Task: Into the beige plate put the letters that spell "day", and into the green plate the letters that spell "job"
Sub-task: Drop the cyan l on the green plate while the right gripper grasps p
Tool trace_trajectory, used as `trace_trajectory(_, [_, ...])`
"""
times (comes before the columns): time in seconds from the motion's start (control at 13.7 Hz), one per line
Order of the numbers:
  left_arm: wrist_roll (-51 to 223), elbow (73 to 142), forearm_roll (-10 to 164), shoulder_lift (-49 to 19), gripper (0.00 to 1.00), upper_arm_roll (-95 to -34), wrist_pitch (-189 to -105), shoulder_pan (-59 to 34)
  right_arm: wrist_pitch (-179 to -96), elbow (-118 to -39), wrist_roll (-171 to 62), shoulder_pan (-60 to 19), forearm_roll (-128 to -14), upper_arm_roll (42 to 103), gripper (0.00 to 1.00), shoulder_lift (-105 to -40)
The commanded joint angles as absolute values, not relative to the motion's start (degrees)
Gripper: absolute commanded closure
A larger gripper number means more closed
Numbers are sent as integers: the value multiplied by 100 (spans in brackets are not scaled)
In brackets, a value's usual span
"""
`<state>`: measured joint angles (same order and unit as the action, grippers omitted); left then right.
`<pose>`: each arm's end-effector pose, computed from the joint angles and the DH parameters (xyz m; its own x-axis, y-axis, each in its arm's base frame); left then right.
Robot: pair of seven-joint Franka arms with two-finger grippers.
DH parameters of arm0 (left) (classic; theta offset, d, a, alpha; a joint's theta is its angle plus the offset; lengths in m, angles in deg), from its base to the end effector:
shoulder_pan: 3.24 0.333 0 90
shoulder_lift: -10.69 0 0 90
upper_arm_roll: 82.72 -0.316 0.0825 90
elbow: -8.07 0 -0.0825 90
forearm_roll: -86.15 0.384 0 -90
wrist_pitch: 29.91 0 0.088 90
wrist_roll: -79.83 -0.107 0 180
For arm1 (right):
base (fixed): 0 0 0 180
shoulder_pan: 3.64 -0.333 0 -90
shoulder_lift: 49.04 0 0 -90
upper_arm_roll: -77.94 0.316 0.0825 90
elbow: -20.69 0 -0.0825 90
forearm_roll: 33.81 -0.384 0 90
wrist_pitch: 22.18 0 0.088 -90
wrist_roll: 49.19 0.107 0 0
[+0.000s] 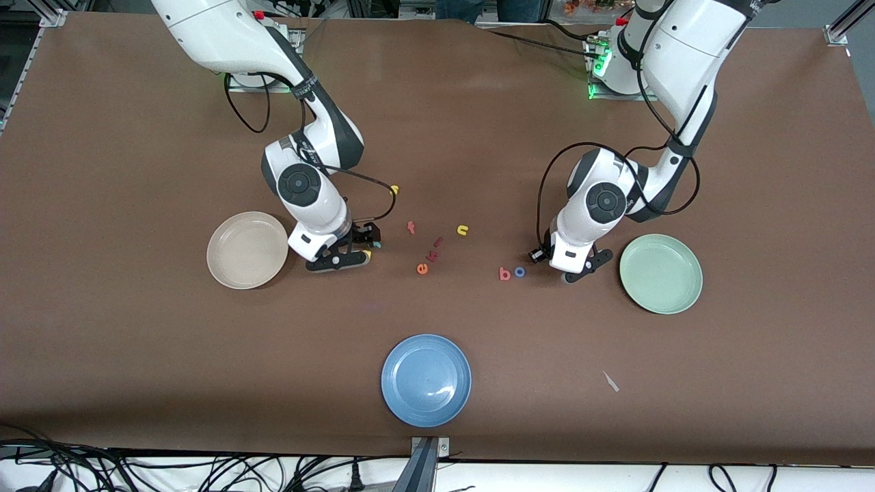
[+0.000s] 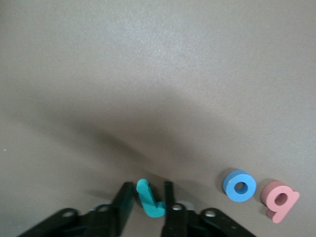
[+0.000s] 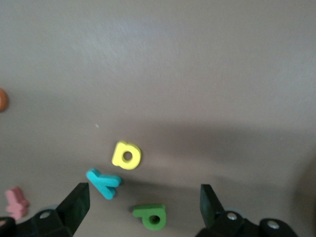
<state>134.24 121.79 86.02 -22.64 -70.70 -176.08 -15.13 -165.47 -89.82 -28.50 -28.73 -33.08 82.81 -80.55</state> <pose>0.5576 -0.2448 0.1732 0.8408 0.5325 -0.0972 0.5392 -0.8398 0.0629 0.5446 0.3116 0.2035 0.9874 0.1580 0.0097 0.1583 -0.9865 -0.0427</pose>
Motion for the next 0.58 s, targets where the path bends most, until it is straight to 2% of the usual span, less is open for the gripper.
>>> trace_trajectory(0.0, [13353, 12031, 8738, -2368, 100, -7068, -17607, -1502, -16772, -9506, -2837, -2886, -3311, 8260, 1, -7690])
trace_trajectory(0.22, [13353, 11672, 8747, -2219, 100, -7085, -17144, -1344, -16807, -9760, -2819, -2886, -3311, 8260, 1, -7576])
trace_trajectory(0.51, [12451, 10750, 8747, -1884, 100, -7068, -15230, -616, -17500, -10147, -2793, -2886, -3311, 8260, 1, -7637])
